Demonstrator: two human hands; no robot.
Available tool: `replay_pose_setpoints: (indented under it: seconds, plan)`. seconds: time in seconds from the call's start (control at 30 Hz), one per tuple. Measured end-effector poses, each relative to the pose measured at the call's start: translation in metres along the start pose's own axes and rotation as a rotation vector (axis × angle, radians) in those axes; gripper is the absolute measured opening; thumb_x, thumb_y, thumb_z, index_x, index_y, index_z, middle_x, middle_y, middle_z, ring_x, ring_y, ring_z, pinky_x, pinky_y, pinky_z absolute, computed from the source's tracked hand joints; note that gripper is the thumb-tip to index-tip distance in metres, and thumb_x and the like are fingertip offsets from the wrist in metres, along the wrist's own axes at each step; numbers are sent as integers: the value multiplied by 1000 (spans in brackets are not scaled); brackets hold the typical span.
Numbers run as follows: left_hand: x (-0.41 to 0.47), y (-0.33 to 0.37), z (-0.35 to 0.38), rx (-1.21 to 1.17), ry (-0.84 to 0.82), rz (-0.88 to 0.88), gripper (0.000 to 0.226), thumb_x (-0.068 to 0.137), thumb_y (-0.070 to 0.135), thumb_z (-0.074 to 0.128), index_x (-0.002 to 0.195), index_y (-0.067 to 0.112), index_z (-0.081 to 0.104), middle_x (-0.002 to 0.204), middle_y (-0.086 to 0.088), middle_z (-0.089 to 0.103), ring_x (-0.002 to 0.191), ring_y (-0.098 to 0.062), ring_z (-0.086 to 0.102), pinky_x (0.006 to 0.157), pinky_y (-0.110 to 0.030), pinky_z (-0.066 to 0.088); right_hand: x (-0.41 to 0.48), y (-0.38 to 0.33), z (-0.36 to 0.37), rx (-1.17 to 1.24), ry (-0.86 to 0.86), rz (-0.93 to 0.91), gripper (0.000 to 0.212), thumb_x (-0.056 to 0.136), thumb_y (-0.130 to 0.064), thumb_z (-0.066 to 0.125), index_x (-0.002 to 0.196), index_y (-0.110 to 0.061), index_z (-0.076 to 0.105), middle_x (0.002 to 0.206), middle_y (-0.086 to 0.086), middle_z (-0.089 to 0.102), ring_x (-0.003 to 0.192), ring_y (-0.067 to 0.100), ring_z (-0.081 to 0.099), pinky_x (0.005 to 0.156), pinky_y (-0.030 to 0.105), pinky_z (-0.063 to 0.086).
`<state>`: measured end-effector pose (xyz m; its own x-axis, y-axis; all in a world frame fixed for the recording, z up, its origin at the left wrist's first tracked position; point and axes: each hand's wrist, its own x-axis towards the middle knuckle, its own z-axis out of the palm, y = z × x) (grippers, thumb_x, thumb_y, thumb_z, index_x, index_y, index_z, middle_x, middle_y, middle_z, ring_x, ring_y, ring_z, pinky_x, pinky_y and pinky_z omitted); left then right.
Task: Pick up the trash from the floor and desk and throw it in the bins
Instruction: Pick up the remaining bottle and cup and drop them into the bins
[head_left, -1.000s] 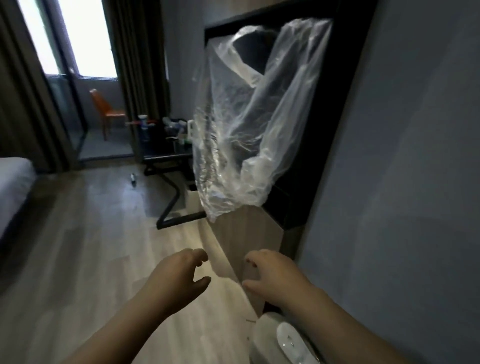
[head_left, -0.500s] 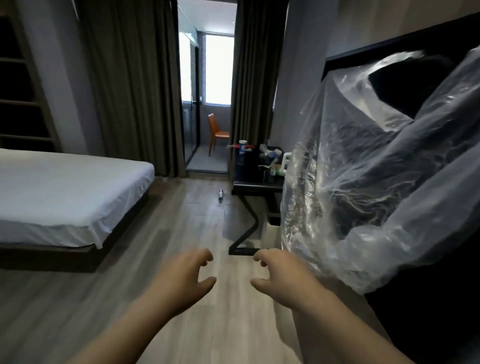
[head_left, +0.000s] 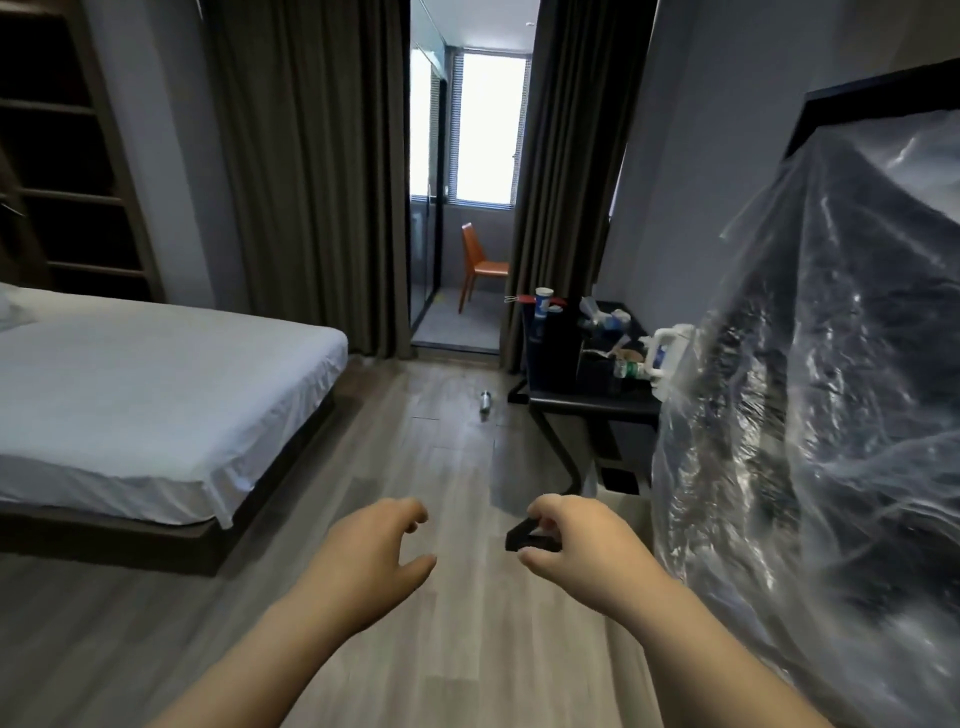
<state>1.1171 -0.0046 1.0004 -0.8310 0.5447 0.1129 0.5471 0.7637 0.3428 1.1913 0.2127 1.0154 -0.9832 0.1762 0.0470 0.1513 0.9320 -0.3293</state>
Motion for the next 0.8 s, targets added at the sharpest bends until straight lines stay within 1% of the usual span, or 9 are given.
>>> replay_pose_setpoints:
  seconds: [0.2, 0.3, 0.37, 0.47, 0.53, 0.67, 0.8]
  plan:
    - [93, -55, -19, 1, -12, 14, 45, 86, 48, 58, 126, 31, 50, 122, 15, 56, 107, -2, 55, 87, -16, 44, 105, -16, 5, 51, 16, 37, 47, 82, -46, 61, 124, -26, 55, 111, -9, 61, 98, 8, 54, 78, 24, 43]
    - [137, -72, -14, -13, -26, 24, 45, 86, 49, 58, 127, 32, 50, 122, 16, 56, 107, 0, 54, 86, -14, 43, 152, -8, 9, 43, 9, 54, 47, 83, -46, 60, 125, -26, 55, 114, -8, 61, 102, 9, 55, 81, 25, 45]
    - [170, -82, -9, -20, -36, 29, 46, 86, 49, 57, 127, 32, 49, 122, 15, 56, 108, -1, 54, 87, -15, 44, 184, 0, 12, 45, 4, 60, 47, 83, -45, 60, 125, -25, 54, 111, -8, 61, 103, 9, 55, 82, 25, 45]
    - [225, -91, 1, -25, -39, 34, 46, 87, 48, 57, 129, 30, 49, 123, 14, 56, 109, -1, 54, 89, -16, 44, 237, 18, 17, 51, -4, 61, 47, 83, -44, 60, 126, -24, 54, 105, -9, 59, 98, 9, 55, 80, 26, 46]
    - [264, -94, 5, -19, -41, 37, 45, 87, 48, 57, 128, 30, 50, 124, 14, 56, 109, -1, 54, 88, -15, 43, 275, 32, 18, 59, 3, 65, 47, 83, -44, 60, 126, -25, 54, 107, -8, 60, 98, 9, 56, 79, 26, 47]
    - [349, -99, 9, 2, -39, 33, 43, 88, 47, 57, 127, 29, 50, 125, 13, 56, 110, -2, 54, 88, -15, 43, 355, 63, 14, 96, 27, 52, 48, 84, -46, 60, 127, -26, 53, 113, -9, 58, 99, 7, 53, 74, 21, 37]
    - [421, -107, 17, 4, -51, 7, 44, 88, 47, 57, 128, 30, 49, 125, 14, 56, 110, -1, 54, 88, -15, 43, 429, 90, 10, 105, 22, 52, 49, 84, -48, 61, 127, -27, 53, 114, -10, 59, 102, 7, 54, 75, 19, 38]
